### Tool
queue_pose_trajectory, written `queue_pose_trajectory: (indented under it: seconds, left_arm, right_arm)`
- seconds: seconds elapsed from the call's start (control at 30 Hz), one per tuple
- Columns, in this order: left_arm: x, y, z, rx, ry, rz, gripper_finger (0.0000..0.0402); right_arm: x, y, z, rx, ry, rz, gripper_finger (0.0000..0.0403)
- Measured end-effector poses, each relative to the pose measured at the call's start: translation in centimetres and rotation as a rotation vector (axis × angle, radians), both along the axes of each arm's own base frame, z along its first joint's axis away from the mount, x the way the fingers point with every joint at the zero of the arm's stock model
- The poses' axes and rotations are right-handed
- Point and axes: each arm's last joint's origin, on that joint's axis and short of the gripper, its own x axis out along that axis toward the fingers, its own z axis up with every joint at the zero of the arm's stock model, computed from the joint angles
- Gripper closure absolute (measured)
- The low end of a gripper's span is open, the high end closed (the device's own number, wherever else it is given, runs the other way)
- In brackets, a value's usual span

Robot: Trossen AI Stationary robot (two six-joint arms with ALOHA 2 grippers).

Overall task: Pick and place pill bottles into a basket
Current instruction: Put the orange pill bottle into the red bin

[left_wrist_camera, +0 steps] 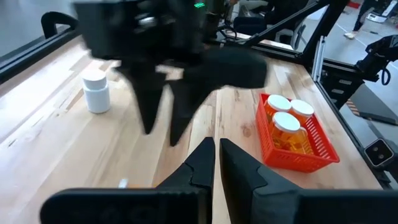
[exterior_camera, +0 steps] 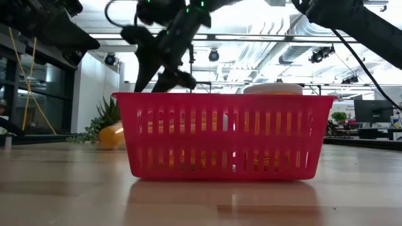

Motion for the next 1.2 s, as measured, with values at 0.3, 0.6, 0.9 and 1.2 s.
queue_pose_trajectory:
  seconds: [0.3, 0.6, 0.9, 1.2]
  left_arm:
    - [0.1, 0.0, 0.2, 0.005, -0.020, -0.001, 0.0341]
    - [0.4, 0.0, 0.8, 0.002, -0.089, -0.001, 0.0341]
    - [0.9, 0.0, 1.6, 0.004, -0.177, -0.002, 0.0341]
    - [1.0, 0.2, 2.2, 0.063, -0.229, 0.070, 0.0341]
  right_arm:
    - [0.5, 1.3, 0.8, -0.031, -0.055, -0.025, 0.0300]
    - [2.7, 1.2, 0.0, -0.014, -0.239, -0.009, 0.0278]
    - [3.5, 0.5, -1.4, 0.018, -0.262, -0.050, 0.0138]
    - [2.1, -0.3, -2.6, -0.016, -0.081, -0.029, 0.0085]
